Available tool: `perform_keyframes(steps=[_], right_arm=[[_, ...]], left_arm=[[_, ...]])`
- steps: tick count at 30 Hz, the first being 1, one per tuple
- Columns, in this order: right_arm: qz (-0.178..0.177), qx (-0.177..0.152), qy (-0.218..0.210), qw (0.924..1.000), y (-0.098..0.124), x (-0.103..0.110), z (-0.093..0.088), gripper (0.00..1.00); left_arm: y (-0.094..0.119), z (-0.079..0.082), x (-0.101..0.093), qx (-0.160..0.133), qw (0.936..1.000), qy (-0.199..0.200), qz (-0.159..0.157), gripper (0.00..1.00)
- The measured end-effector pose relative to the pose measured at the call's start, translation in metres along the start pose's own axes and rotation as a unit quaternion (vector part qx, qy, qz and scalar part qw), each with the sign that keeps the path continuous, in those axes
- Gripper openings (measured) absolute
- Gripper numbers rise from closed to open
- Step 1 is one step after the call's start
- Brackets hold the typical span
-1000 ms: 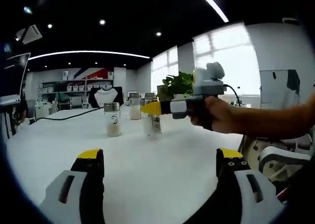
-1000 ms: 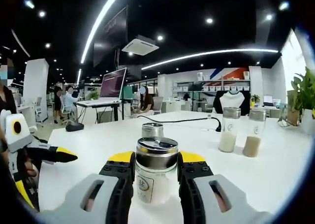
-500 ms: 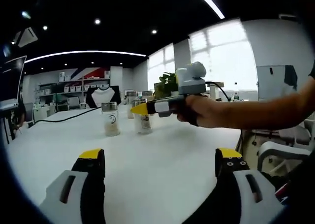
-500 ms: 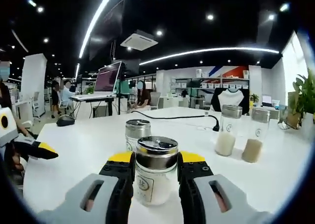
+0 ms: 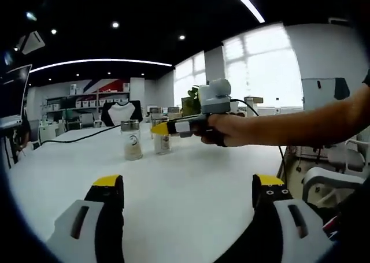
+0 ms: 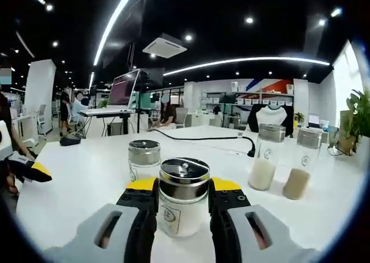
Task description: Rotate the seasoning bottle until the label or dispensing opening points toward the visible target arrow and the bottle remains upright within the marked orientation range
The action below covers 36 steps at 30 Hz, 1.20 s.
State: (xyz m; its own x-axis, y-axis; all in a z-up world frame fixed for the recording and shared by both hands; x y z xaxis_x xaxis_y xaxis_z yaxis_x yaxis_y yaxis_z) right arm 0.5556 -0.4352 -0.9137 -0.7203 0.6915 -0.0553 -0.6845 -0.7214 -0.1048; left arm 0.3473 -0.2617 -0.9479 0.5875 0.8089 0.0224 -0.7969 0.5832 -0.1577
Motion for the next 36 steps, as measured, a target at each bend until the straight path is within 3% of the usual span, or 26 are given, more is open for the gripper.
perform_keyframes(steps=[14,36], right_arm=[[0.004,0.012,0.001,0.9999,-0.007,-0.01,-0.004,0.31],[0.0,0.016,-0.009,0.9998,-0.008,-0.007,-0.01,0.3]], left_arm=[[0.002,0.005,0.001,-0.006,0.9999,-0.013,0.01,0.95],[0.0,0.005,0.001,-0.001,0.9999,-0.015,0.008,0.95]])
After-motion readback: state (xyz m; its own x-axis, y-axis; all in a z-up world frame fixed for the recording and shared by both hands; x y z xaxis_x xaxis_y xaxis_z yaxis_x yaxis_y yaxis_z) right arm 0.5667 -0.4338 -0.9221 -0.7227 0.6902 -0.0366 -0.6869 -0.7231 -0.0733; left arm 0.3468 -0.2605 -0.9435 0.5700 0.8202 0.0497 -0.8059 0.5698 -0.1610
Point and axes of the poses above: the point that each gripper's makers call its tool centre point, and the gripper's own axes: y roughly backward along the fingers, x roughly to its left, z roughly out of its top, the point moved 10 cm from there along y, roughly backward along the fingers, and after that the axes turned 13 degrees about -x, right-handed, at the moved point
